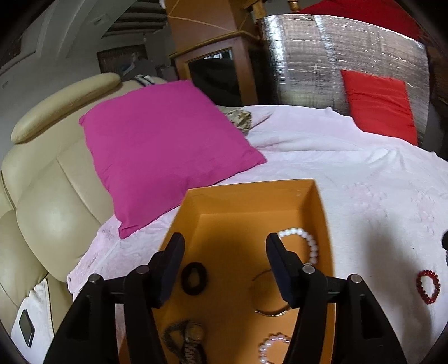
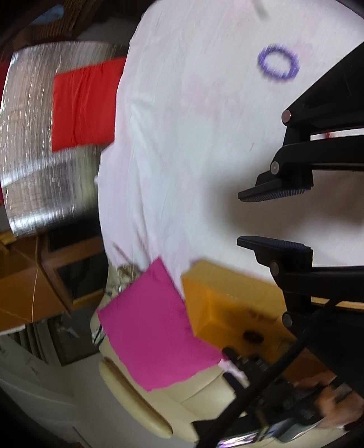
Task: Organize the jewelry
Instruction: 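Move the right tool to the purple bracelet while the left tool moves to the red bracelet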
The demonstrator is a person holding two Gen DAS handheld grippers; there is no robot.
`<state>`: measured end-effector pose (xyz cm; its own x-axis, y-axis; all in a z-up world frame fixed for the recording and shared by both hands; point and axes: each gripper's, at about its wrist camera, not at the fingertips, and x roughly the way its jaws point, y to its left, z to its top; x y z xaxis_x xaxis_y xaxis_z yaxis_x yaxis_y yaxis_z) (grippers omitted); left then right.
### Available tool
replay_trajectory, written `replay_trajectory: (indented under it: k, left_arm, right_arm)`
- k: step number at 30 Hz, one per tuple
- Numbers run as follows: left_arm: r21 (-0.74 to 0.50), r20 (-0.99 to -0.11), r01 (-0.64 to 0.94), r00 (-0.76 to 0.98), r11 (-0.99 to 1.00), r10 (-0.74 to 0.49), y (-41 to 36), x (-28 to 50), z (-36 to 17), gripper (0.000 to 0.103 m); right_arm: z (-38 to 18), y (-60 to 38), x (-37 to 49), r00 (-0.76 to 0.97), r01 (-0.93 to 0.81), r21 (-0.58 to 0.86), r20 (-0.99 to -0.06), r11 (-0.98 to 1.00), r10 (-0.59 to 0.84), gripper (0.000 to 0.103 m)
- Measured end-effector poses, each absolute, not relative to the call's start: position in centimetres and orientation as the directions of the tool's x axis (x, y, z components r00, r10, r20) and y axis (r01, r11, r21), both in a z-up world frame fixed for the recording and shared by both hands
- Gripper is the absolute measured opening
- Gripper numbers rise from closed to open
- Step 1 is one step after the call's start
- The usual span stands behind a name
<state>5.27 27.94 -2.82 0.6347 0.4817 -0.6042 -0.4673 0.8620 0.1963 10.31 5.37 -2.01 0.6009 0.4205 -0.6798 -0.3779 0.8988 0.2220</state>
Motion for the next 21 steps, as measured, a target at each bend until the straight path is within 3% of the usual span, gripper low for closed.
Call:
replay_trajectory:
  k: [8,21]
  left_arm:
    - [0.243,-0.584,-0.405,0.664,0.881,0.466,22.8,6.2,-2.4,0.063]
    - [0.325,-0.572,-0.233,0.723,0.916,0.387,13.9,7.7,-3.4,0.063]
  right_arm:
    - [-3.0,-3.7,8.5,0.642,-0.256,0.193,-0.699,0.947,0.315,0.028]
    - [-5.0,-13.5,7.5,0.647,-0.08,0.284,-0.714,0.955,0.267,0.028]
